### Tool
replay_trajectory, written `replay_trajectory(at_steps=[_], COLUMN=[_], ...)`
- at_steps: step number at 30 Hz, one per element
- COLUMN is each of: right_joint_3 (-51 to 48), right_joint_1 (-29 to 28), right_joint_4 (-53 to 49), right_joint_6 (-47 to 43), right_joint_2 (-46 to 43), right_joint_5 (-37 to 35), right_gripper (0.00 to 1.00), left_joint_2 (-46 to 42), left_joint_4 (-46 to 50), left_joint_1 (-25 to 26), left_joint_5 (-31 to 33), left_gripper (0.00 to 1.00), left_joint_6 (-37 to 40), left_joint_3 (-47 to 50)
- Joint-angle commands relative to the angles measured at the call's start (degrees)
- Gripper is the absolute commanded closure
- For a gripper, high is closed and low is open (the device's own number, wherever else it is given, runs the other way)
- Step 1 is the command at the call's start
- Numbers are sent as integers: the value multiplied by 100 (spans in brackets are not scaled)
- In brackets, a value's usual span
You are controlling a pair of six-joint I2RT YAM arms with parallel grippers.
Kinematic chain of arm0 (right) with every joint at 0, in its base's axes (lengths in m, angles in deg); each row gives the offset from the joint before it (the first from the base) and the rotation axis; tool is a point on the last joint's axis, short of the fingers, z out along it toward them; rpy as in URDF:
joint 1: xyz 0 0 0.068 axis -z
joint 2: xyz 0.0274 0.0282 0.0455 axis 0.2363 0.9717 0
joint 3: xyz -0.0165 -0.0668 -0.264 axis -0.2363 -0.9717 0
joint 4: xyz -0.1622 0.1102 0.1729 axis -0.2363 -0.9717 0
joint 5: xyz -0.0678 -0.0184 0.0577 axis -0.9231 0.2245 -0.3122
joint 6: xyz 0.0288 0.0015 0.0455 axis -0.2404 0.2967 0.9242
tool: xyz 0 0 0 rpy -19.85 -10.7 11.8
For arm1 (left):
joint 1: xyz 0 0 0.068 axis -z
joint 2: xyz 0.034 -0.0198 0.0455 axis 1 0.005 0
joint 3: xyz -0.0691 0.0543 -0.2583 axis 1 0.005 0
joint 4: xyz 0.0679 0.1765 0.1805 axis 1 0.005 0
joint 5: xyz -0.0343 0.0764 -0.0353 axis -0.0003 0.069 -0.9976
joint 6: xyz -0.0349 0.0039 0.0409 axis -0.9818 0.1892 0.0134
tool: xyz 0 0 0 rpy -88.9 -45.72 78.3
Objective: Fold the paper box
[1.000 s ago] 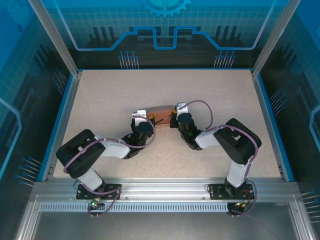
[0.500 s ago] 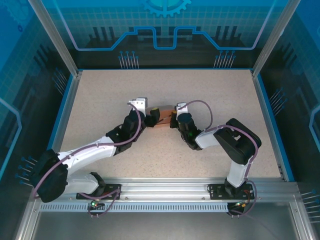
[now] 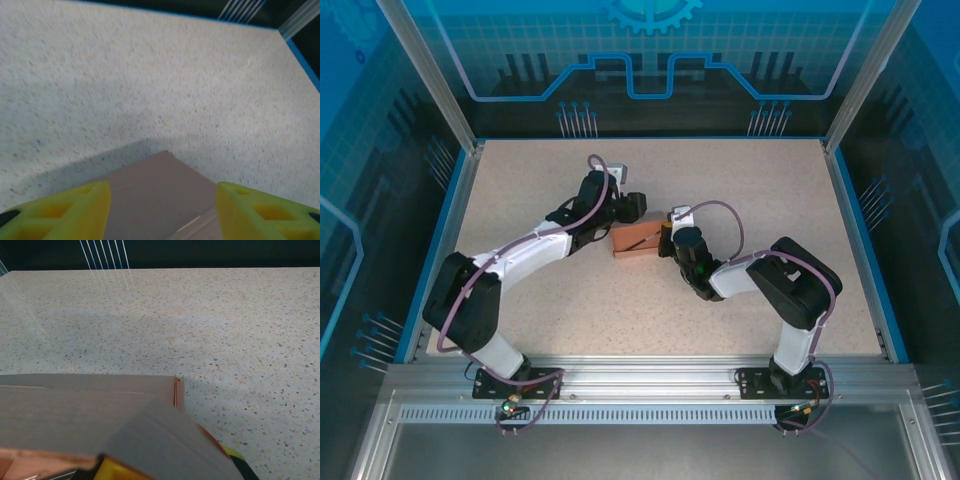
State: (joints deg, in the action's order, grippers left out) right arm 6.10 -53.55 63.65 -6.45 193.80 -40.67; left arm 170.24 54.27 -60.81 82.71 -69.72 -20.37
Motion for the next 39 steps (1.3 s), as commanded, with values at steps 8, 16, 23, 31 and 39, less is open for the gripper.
replay_trajectory(at_steps=[8,16,23,31,39], right_joint_3=[139,82,-331,-593,163], right_joint_1=[-107,-108,-173,-248,186], right_joint_4=[-81,-310,-783,-2149,-3269], right_joint_6=[-3,21,220,84,-346], right_joint_2=[-17,-212,-807,-2126,-2548], right_joint_5=[-188,-197,-173,-258,655], right_gripper=[100,89,73,67,61], left_joint_2=[295,420,567,694,789], left_joint_4=[212,69,-58,-303,-686], left_joint_1=[-17,-9,-15,-5,1], left_joint_5=[-1077,-1070,-1083,-1115,-1100], left_gripper=[46,48,49,49,49], left_joint_6=[-307,-307,-338,-375,-442], left_joint_3=[6,206,326,531,795])
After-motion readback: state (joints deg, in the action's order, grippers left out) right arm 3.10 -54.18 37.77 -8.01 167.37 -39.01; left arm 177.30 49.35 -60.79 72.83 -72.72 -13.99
